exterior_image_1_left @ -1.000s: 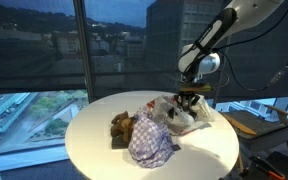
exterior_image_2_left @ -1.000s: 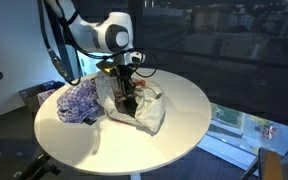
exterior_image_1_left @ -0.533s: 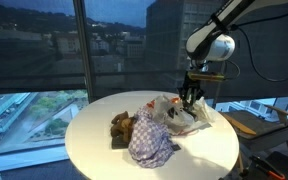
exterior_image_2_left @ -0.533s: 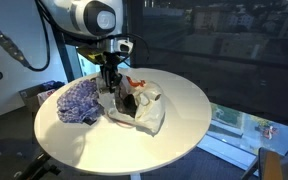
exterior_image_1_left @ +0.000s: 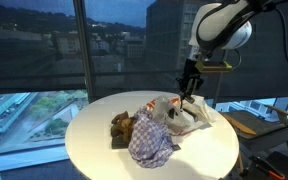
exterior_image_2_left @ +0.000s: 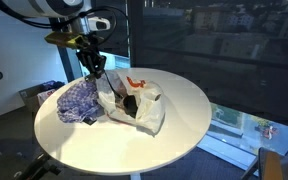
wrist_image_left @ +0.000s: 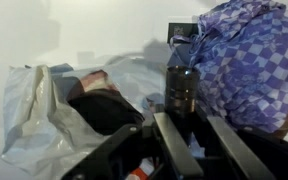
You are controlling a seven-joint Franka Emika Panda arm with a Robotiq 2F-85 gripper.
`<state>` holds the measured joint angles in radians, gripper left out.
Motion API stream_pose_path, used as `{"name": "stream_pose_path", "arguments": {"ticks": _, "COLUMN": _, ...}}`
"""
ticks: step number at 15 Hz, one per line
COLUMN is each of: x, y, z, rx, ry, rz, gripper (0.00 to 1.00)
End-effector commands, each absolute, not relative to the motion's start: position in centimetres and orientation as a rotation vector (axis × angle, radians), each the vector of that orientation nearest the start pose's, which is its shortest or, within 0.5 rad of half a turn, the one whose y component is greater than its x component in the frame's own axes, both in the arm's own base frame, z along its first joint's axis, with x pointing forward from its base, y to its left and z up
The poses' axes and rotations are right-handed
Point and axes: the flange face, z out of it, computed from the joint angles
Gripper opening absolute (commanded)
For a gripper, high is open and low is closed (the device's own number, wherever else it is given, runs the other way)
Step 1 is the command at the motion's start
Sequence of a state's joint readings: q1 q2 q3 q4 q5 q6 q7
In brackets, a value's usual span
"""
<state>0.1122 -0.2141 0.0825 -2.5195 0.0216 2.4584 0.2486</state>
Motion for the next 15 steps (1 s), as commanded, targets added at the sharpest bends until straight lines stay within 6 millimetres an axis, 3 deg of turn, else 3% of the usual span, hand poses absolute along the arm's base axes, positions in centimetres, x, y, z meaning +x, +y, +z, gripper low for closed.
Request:
{"name": "stream_pose_path", "arguments": {"ticks": 1, "x": 46.6, "y": 12.7, "z": 38.7, "rx": -3.100, "ry": -0.189, "rz": -0.311, "gripper": 0.13}}
{"name": "stream_pose_path", "arguments": {"ticks": 4, "x": 49.6, "y": 16.9, "z": 37.4, "rx": -3.043, "ry": -0.436, "rz": -0.271, "gripper": 0.13}}
{"name": "stream_pose_path", "arguments": {"ticks": 8, "x": 53.2, "y": 21.7, "z": 32.5, "rx": -2.934, "ry": -0.709, "rz": -0.132, "gripper": 0.12}}
{"name": "stream_pose_path", "arguments": {"ticks": 12, "x": 56.0, "y": 24.0, "z": 27.1, "rx": -2.805, "ry": -0.940, "rz": 0.055, "gripper": 0.10}}
{"name": "stream_pose_path", "arguments": {"ticks": 14, "x": 57.1, "y": 24.2, "z": 25.8, "rx": -2.782, "ry": -1.025, "rz": 0.132, "gripper": 0.12}}
{"name": "stream_pose_path", "arguments": {"ticks": 15, "x": 57.6, "y": 24.2, "z": 25.4, "rx": -2.777, "ry": -1.051, "rz": 0.153, "gripper": 0.55}}
